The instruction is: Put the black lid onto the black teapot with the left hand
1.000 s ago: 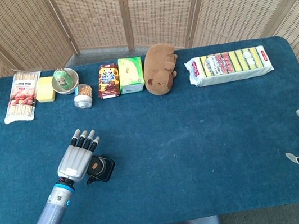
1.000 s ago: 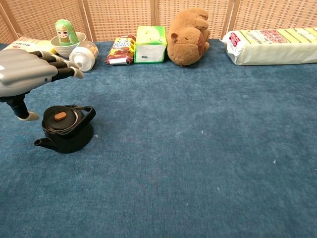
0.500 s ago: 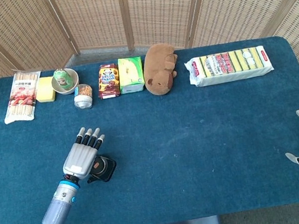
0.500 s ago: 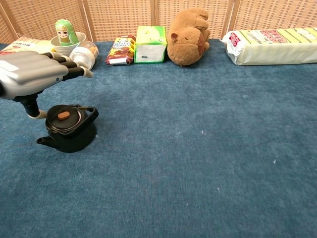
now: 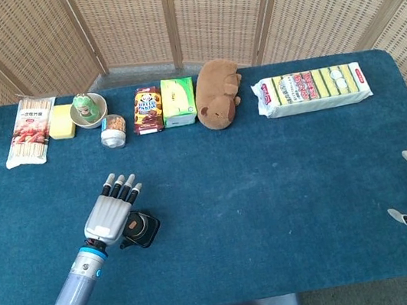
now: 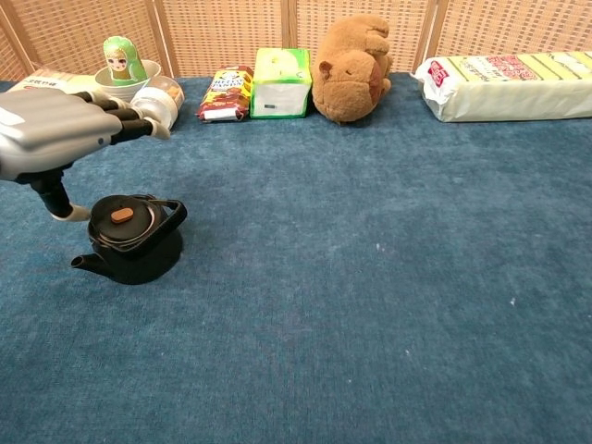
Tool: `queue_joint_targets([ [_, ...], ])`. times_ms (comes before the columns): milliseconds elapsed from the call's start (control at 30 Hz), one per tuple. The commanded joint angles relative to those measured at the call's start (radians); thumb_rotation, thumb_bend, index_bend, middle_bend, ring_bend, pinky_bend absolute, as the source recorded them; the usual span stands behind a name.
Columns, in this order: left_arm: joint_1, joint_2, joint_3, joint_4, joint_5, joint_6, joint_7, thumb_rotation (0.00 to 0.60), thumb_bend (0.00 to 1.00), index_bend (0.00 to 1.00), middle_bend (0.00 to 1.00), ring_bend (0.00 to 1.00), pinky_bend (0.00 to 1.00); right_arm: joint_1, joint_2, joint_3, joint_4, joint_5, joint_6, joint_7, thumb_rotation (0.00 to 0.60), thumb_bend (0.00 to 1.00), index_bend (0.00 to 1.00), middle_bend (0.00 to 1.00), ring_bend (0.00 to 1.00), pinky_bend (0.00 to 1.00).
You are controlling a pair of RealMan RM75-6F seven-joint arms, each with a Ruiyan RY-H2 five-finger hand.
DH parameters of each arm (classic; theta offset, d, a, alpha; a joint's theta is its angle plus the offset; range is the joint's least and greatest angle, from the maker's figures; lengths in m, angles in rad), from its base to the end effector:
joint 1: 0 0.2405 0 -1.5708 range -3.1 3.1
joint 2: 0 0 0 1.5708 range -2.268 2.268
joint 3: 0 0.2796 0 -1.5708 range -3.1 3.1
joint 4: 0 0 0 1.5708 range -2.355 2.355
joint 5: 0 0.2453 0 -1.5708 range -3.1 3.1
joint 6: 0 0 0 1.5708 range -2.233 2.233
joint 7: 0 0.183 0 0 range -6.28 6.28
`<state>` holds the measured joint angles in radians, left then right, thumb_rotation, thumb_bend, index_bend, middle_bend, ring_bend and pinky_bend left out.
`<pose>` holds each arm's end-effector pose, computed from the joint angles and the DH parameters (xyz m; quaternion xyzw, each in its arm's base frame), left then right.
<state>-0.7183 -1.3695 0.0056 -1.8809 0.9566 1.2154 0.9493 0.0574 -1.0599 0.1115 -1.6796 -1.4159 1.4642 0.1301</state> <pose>-0.1641 0.3272 -0.0222 -0.8046 -0.2388 -0.2251 0.4949 -0.3502 -0.2288 0.1634 0.5269 -0.4397 0.4246 0.5906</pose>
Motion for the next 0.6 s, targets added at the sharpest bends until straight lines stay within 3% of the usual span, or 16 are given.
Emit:
queue_joint_targets([
  [33,0.002,0.025,-0.007,-0.032,0.006,0.007,-0.010,0.600,0.21,0.06,0.00,0.00,0.00,0.001,0.000,0.000,0.000,0.000,-0.001,-0.001,0.600,0.12,0.07,0.07,0.07,0.00],
  [300,-0.001,0.080,-0.027,-0.102,0.020,0.016,-0.023,0.600,0.21,0.06,0.00,0.00,0.00,0.001,-0.001,-0.001,-0.001,-0.001,-0.002,-0.002,0.600,0.12,0.07,0.07,0.07,0.00],
  [600,-0.025,0.017,-0.042,-0.043,0.001,-0.009,-0.012,0.600,0.20,0.06,0.00,0.00,0.00,-0.001,0.002,0.000,-0.001,0.001,0.001,0.003,0.600,0.12,0.07,0.07,0.07,0.00],
])
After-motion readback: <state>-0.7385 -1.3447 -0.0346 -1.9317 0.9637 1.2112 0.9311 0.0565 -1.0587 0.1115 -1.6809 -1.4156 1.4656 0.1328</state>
